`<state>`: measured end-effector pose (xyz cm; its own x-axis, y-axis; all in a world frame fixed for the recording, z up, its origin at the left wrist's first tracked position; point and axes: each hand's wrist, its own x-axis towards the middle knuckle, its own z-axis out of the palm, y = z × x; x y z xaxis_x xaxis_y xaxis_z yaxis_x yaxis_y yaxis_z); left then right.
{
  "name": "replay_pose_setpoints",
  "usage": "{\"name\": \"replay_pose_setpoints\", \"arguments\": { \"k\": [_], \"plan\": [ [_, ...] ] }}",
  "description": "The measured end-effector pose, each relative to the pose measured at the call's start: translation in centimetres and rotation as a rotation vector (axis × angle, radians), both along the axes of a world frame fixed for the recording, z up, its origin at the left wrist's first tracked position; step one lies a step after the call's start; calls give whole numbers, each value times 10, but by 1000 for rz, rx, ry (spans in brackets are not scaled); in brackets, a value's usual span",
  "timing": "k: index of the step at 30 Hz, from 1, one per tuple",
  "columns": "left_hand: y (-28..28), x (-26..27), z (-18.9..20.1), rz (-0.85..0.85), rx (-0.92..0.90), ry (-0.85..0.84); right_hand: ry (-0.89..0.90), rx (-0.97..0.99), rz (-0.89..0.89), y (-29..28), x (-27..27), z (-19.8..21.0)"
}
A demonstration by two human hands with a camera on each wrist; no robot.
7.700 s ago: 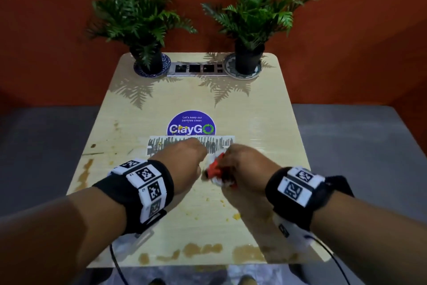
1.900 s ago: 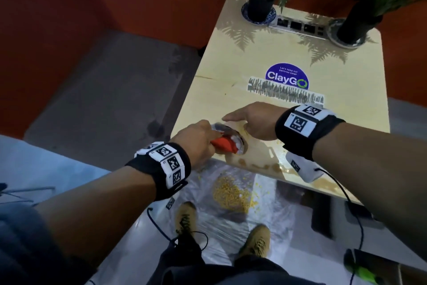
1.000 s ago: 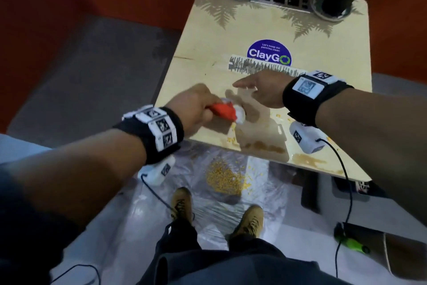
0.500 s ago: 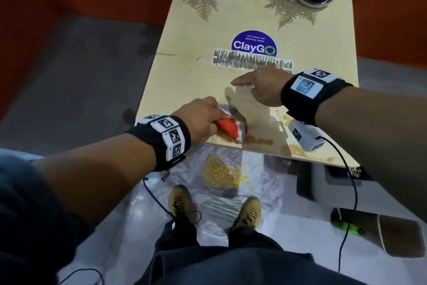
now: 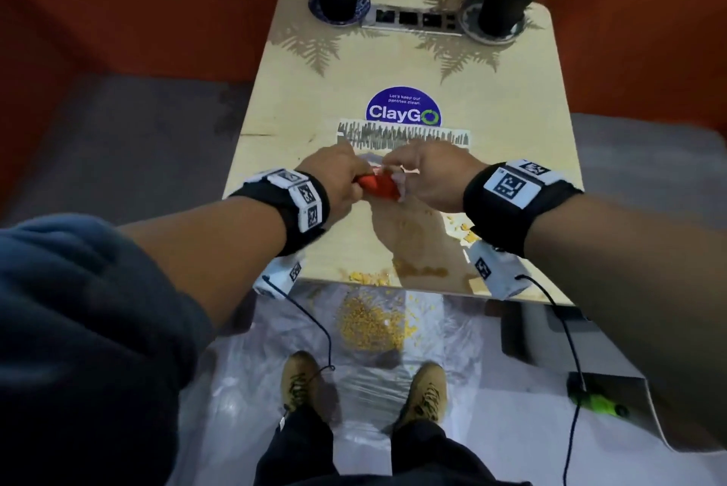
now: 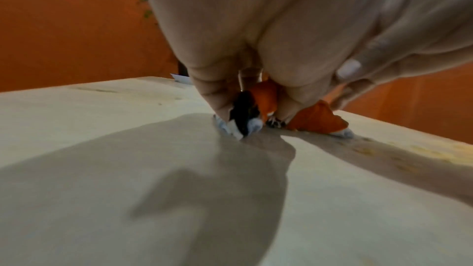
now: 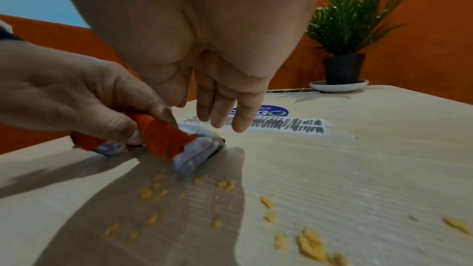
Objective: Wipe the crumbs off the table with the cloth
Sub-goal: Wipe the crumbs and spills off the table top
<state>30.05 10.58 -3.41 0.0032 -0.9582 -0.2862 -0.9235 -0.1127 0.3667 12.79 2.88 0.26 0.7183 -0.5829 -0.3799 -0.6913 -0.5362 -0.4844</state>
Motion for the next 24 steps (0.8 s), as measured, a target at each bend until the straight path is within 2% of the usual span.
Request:
{"name": "replay_pose_setpoints", "arguments": {
  "k": [6, 10, 13, 16, 19, 23, 24],
  "plan": [
    [74, -46, -8, -117, 1, 108, -5, -16, 59, 10, -16, 2],
    [115, -66, -16, -191, 100, 138, -48, -20, 46, 14, -38, 2],
    [112, -72, -9, -173, 69, 210, -21, 92, 42, 23, -51, 4],
    [77, -66, 0, -82, -40, 258, -19, 297, 78, 33, -56, 8],
    [38, -64, 12, 42, -116, 275, -10, 165, 45, 27, -49, 5],
    [-3, -64, 22, 266, -162, 419, -23, -161, 28, -3, -40, -3],
    [-9, -62, 20, 282, -150, 397, -4, -204, 14, -11, -41, -4]
  ]
}}
